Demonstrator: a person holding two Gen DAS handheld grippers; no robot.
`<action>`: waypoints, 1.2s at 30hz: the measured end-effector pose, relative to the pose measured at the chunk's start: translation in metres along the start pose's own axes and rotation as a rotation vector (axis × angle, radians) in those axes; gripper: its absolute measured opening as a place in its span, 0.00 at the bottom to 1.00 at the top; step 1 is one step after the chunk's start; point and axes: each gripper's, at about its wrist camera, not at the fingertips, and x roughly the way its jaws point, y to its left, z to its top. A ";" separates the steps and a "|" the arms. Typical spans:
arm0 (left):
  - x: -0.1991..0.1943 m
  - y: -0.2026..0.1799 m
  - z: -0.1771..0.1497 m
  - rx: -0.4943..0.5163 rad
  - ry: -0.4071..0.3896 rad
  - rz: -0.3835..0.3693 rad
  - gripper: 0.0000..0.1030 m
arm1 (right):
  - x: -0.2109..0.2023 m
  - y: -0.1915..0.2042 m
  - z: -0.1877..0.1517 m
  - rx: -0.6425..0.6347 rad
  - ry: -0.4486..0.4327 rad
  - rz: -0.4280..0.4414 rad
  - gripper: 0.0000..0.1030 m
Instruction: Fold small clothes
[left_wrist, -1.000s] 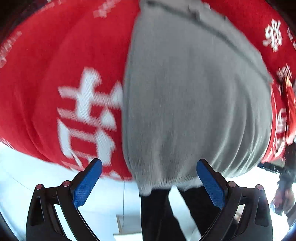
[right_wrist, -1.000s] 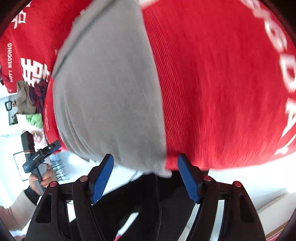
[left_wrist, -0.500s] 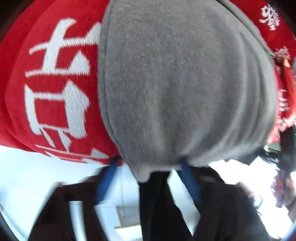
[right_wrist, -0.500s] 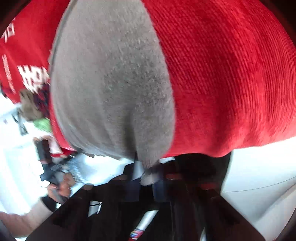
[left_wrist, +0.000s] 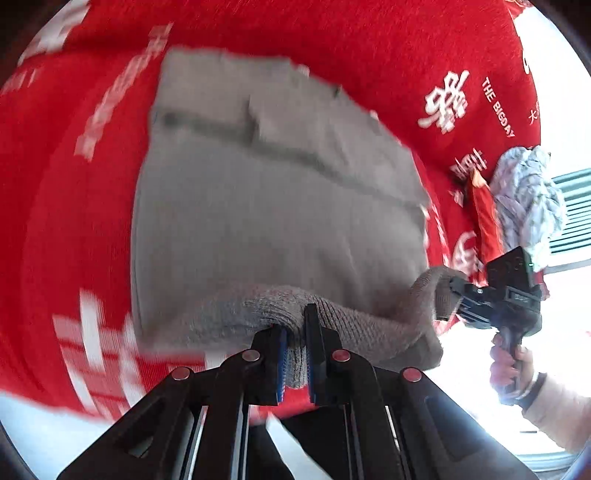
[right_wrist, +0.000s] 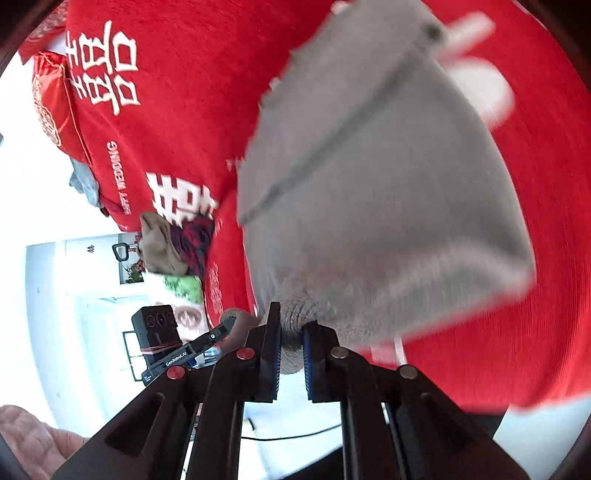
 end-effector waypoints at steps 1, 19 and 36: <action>0.003 -0.001 0.017 0.005 -0.013 0.021 0.09 | 0.001 0.002 0.014 -0.002 -0.008 -0.004 0.10; 0.035 -0.021 0.102 0.134 0.033 0.484 0.99 | 0.004 -0.008 0.114 -0.027 0.087 -0.281 0.62; 0.090 -0.004 0.126 0.231 0.211 0.428 0.22 | 0.034 0.022 0.139 -0.315 0.094 -0.691 0.61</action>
